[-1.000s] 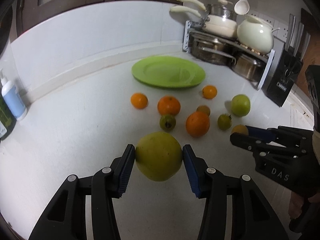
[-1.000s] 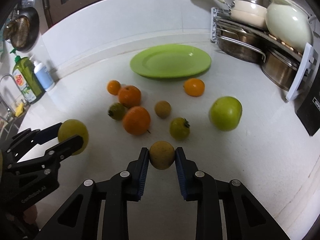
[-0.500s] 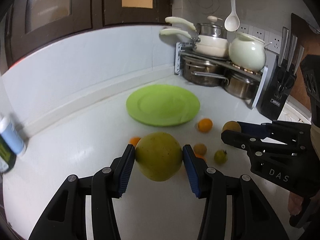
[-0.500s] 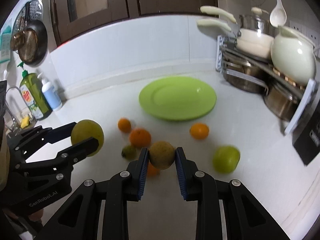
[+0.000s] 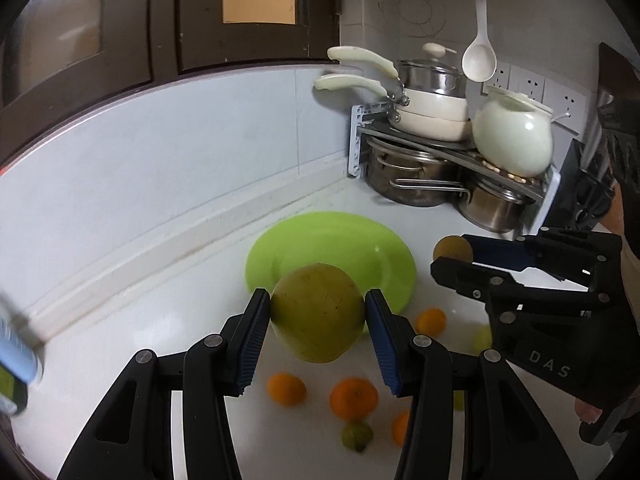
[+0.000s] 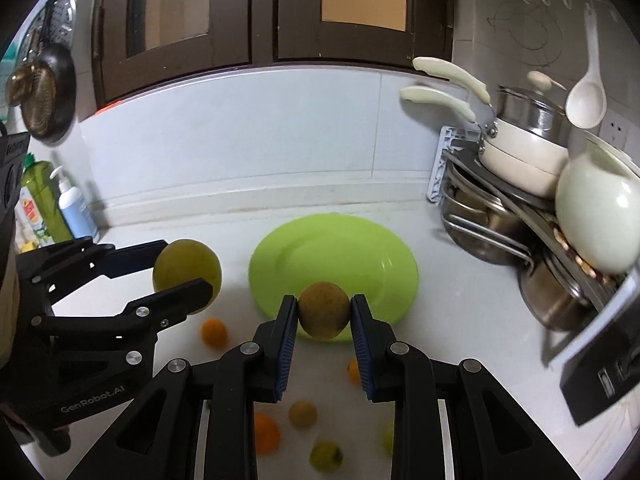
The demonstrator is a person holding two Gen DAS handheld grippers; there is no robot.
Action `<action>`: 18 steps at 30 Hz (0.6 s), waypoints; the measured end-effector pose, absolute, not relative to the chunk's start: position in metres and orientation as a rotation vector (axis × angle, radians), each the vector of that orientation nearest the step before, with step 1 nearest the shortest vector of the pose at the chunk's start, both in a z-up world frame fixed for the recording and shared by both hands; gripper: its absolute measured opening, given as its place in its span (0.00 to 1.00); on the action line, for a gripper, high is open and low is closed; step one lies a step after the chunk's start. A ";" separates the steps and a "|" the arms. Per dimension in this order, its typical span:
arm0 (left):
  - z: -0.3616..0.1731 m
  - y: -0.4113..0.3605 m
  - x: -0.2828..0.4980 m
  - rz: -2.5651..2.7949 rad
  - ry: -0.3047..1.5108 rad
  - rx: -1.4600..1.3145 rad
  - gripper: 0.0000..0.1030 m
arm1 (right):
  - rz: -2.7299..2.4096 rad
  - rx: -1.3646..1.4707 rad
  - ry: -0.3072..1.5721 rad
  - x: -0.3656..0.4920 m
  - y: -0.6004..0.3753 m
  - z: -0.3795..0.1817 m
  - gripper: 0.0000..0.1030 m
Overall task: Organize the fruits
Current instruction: 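Carry both fruits onto the green plate and open both grippers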
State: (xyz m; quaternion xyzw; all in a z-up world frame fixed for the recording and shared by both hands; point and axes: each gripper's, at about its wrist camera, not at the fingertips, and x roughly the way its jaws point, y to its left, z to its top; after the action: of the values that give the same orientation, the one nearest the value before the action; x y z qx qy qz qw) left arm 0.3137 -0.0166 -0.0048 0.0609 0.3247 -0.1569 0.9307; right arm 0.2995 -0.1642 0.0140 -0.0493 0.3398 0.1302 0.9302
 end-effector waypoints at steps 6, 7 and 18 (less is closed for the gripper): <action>-0.017 -0.020 0.358 -0.353 0.716 0.128 0.47 | 0.259 -0.067 0.763 0.344 -0.167 -0.003 0.27; -0.020 -0.021 0.365 -0.357 0.729 0.128 0.47 | 0.258 -0.064 0.772 0.349 -0.167 -0.007 0.27; -0.061 -0.036 0.411 -0.380 0.846 0.150 0.47 | 0.225 -0.026 0.888 0.393 -0.174 -0.054 0.27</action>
State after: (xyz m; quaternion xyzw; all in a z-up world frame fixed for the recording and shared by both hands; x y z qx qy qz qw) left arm 0.4113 -0.0358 -0.0613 0.0722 0.4077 -0.1831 0.8917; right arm 0.3927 -0.1741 -0.0540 -0.0126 0.4287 0.1087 0.8968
